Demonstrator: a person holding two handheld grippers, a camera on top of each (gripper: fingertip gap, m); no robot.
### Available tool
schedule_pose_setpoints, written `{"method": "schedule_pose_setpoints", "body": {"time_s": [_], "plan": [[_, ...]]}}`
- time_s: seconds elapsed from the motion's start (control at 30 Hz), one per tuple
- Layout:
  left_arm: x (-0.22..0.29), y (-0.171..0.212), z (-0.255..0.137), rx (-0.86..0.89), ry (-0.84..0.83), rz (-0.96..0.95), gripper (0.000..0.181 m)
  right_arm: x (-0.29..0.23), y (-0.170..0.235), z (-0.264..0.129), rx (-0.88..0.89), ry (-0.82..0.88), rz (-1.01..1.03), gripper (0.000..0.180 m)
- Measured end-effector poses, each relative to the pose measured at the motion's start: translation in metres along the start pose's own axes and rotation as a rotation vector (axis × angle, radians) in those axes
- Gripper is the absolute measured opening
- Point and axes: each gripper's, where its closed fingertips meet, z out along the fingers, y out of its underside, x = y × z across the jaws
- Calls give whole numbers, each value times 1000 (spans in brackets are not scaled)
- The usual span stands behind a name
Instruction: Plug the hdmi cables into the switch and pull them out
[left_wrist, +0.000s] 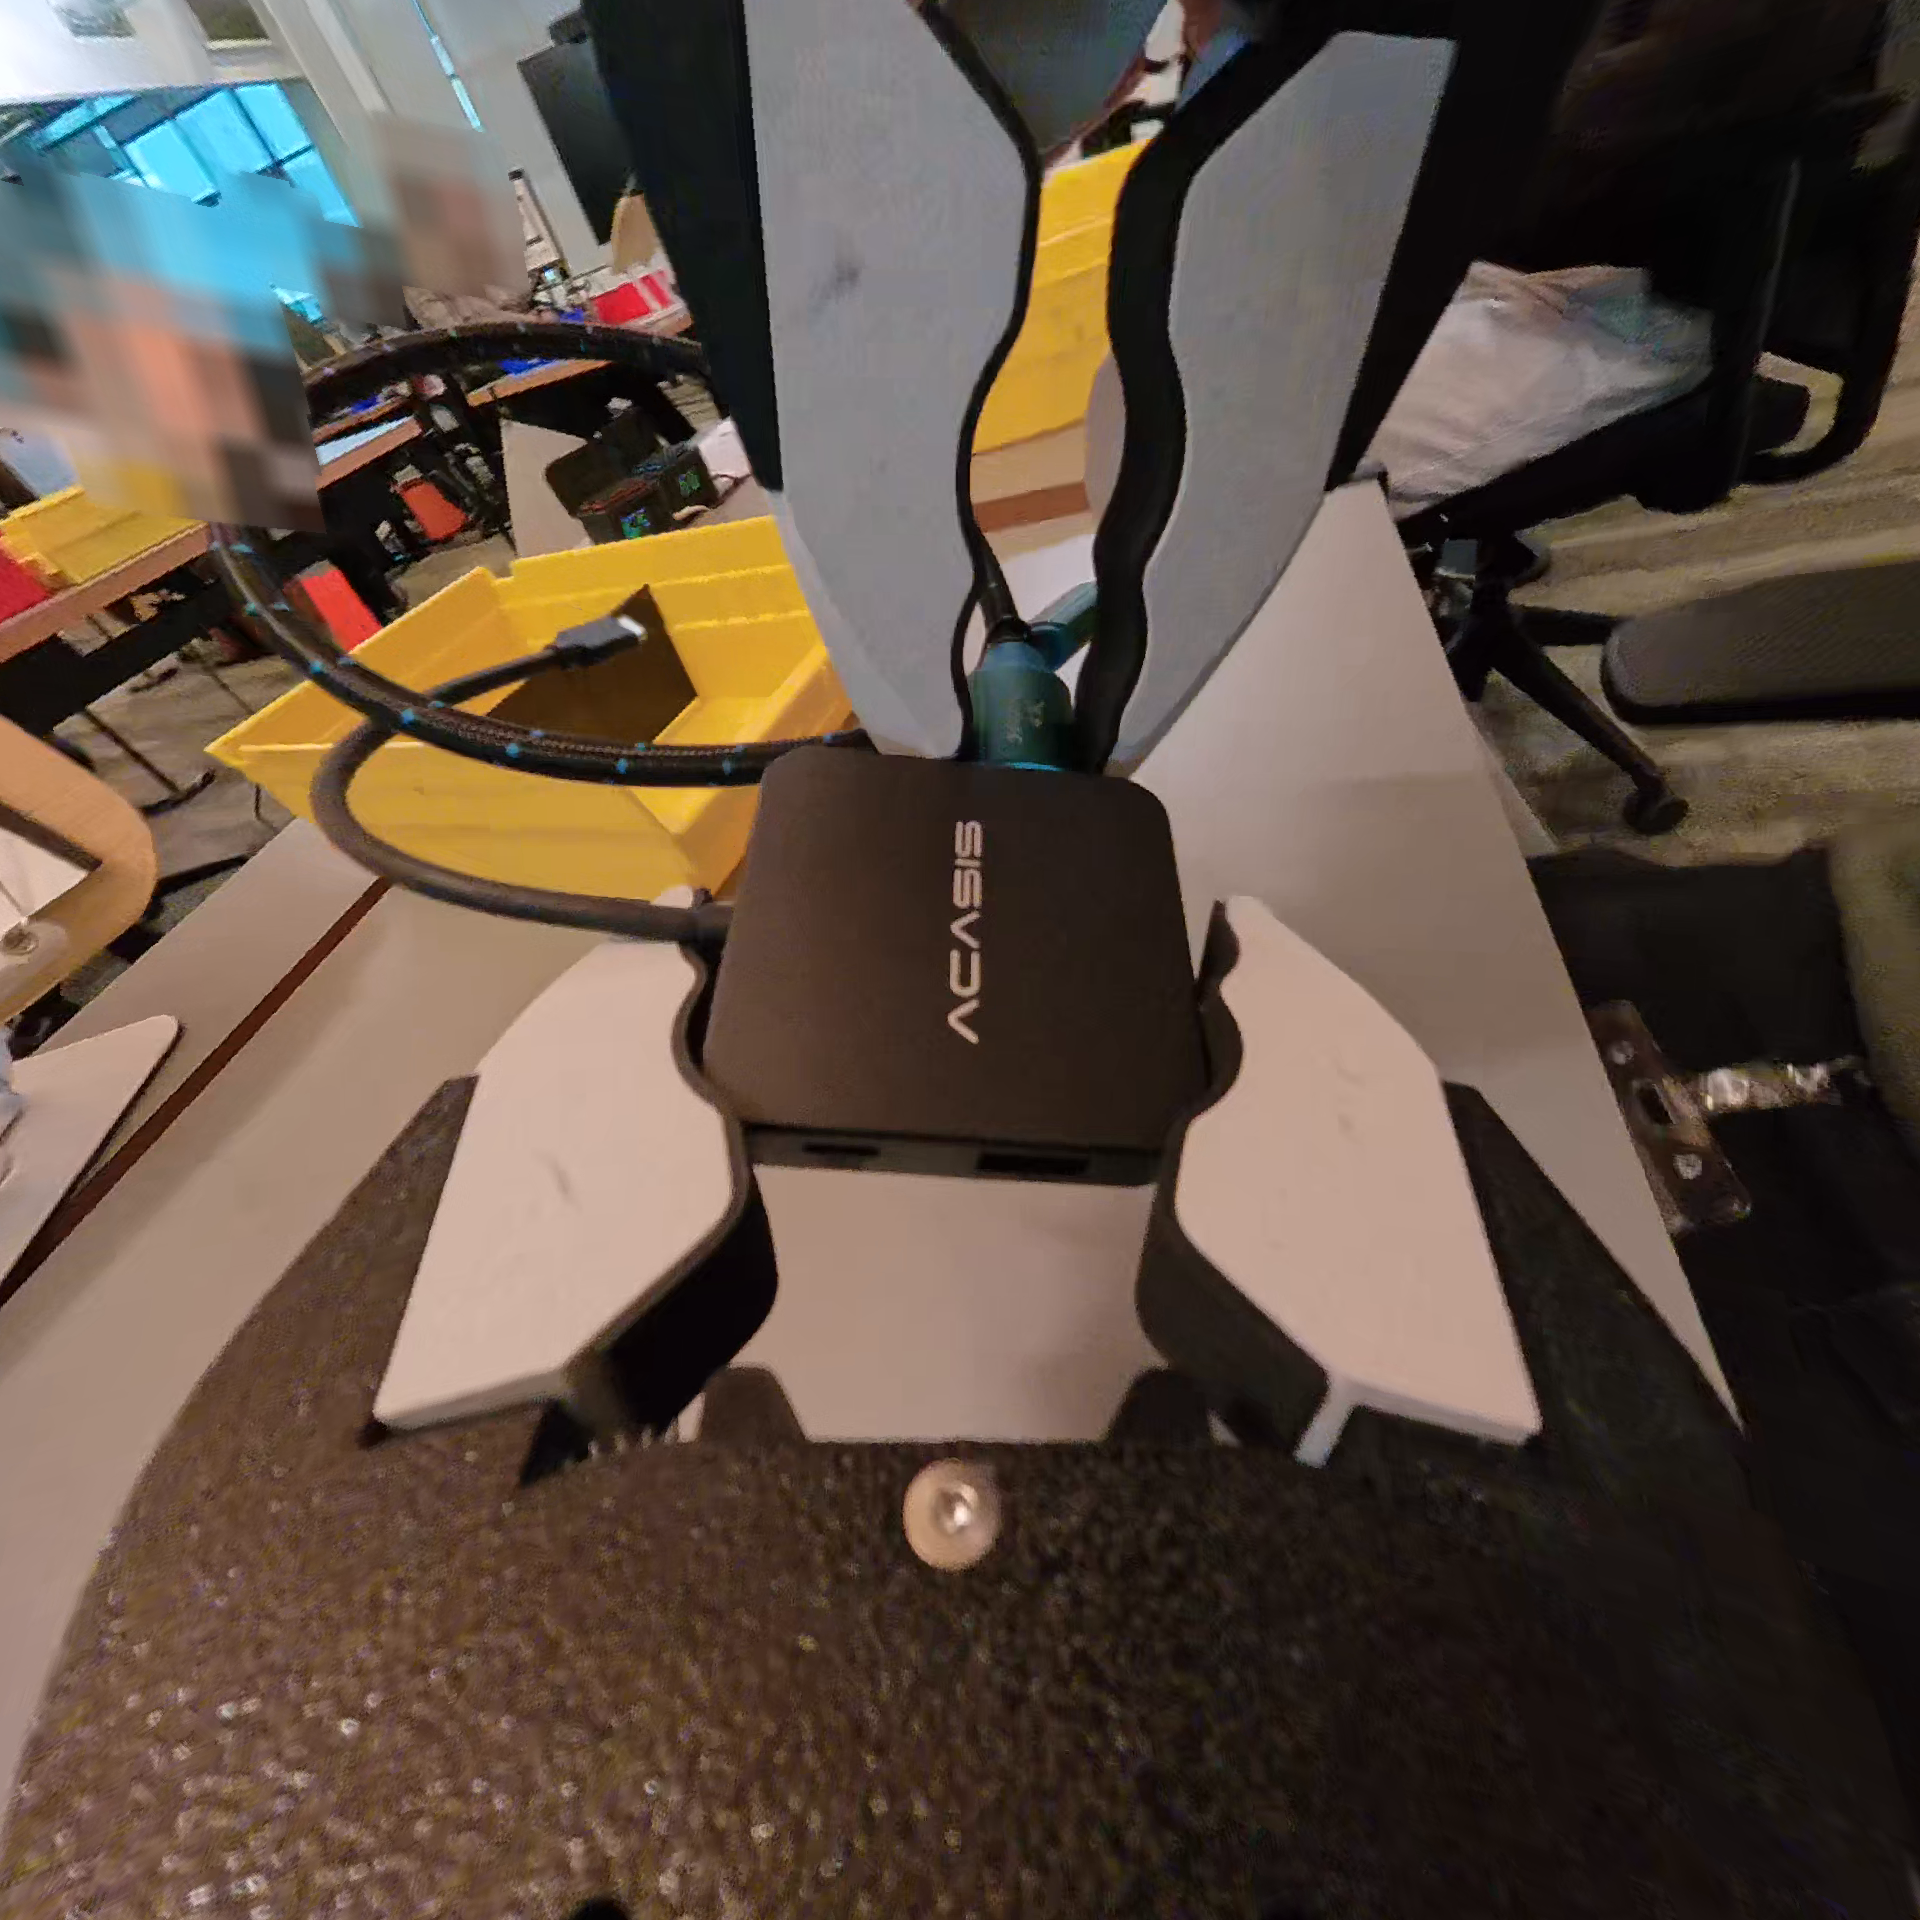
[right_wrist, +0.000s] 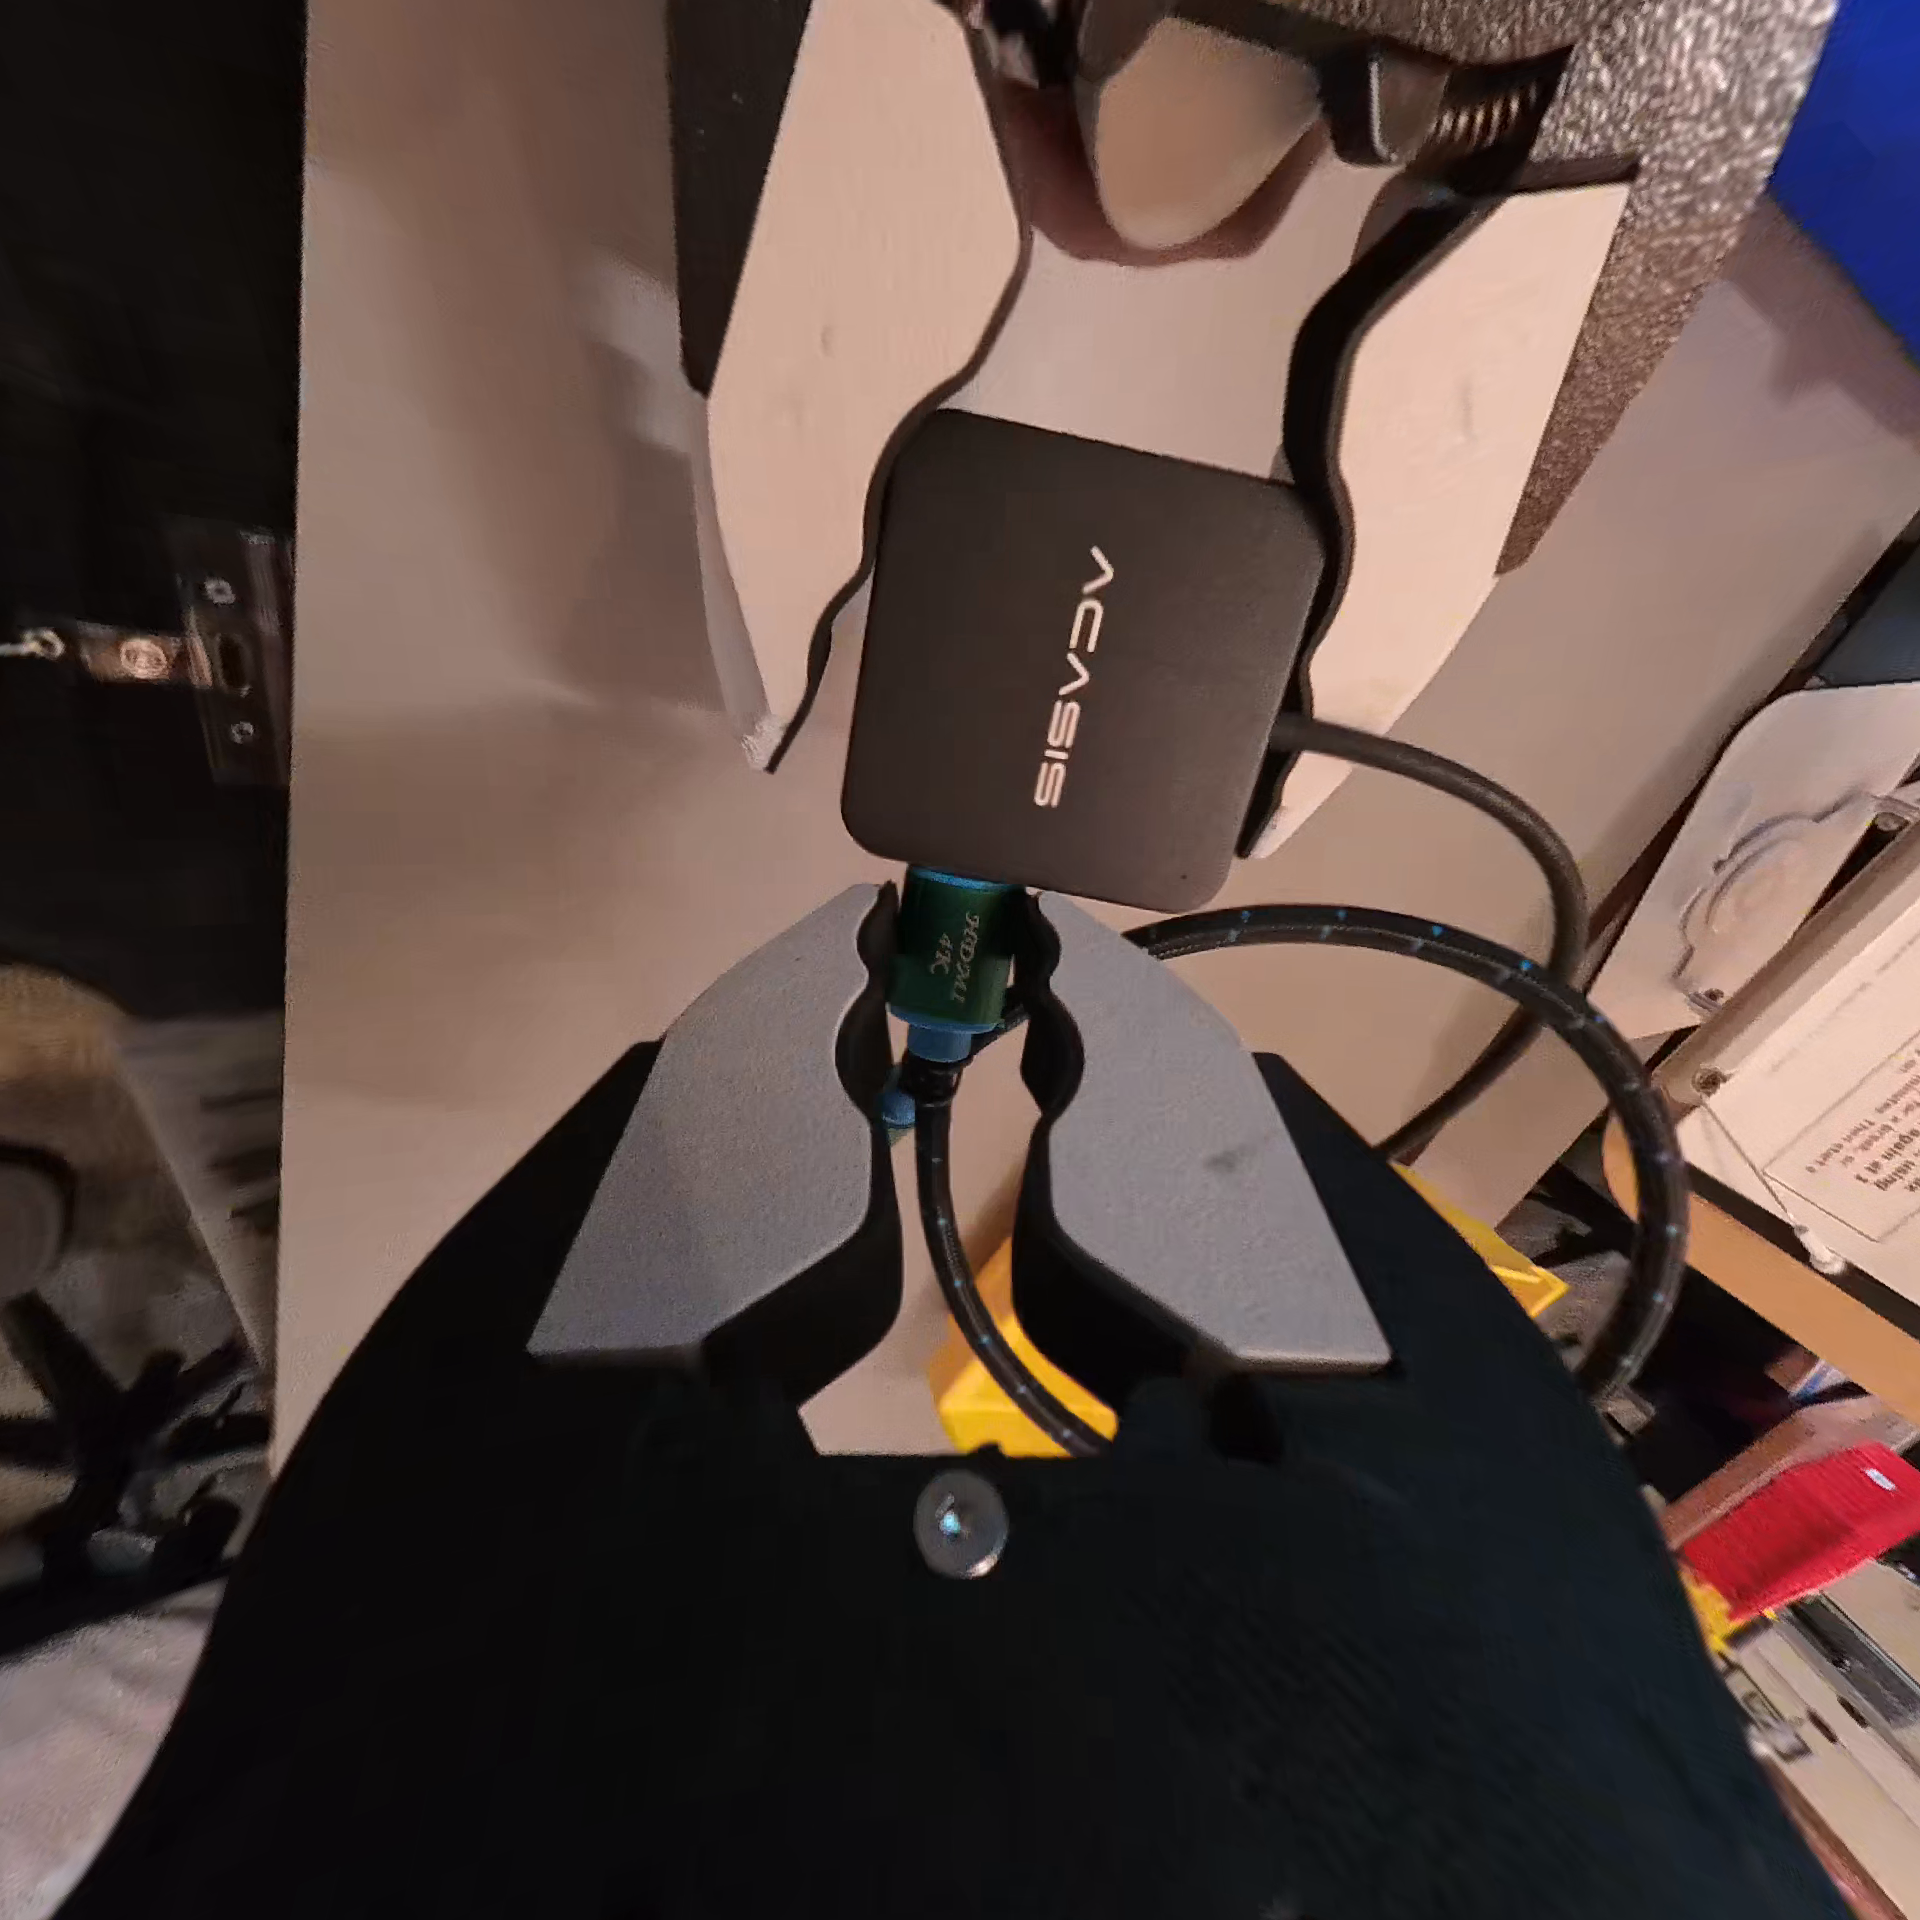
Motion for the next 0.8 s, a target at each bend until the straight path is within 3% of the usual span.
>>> {"method": "schedule_pose_setpoints", "body": {"time_s": [0.07,0.1,0.13,0.17,0.23,0.33,0.43,0.5,0.67,0.8], "plan": [[-10,-10,-3,-8,-54,-30,87,12,4,-10,12,-1,11,22],[-16,-13,-10,-10,-79,-33,88,20,28,-13,-115,14,-11,21],[-24,-19,-25,27,-112,-59,87,32,86,-18,-423,62,-75,21],[-40,-24,-45,69,-174,-113,87,31,127,-20,-541,40,-64,21],[-62,-25,-86,93,-262,-107,87,20,130,-20,-255,-32,192,21],[-79,-25,-121,128,-339,-118,87,71,149,-59,68,178,561,18],[-81,-23,-123,190,-323,-152,87,114,185,-80,390,317,971,12],[-81,-15,-117,170,-317,-160,87,131,202,-81,570,395,1136,12],[-75,-2,-103,98,-280,-132,87,130,238,-55,625,485,1328,11],[-73,-3,-101,123,-251,-163,87,118,255,-20,556,489,1419,11]]}}
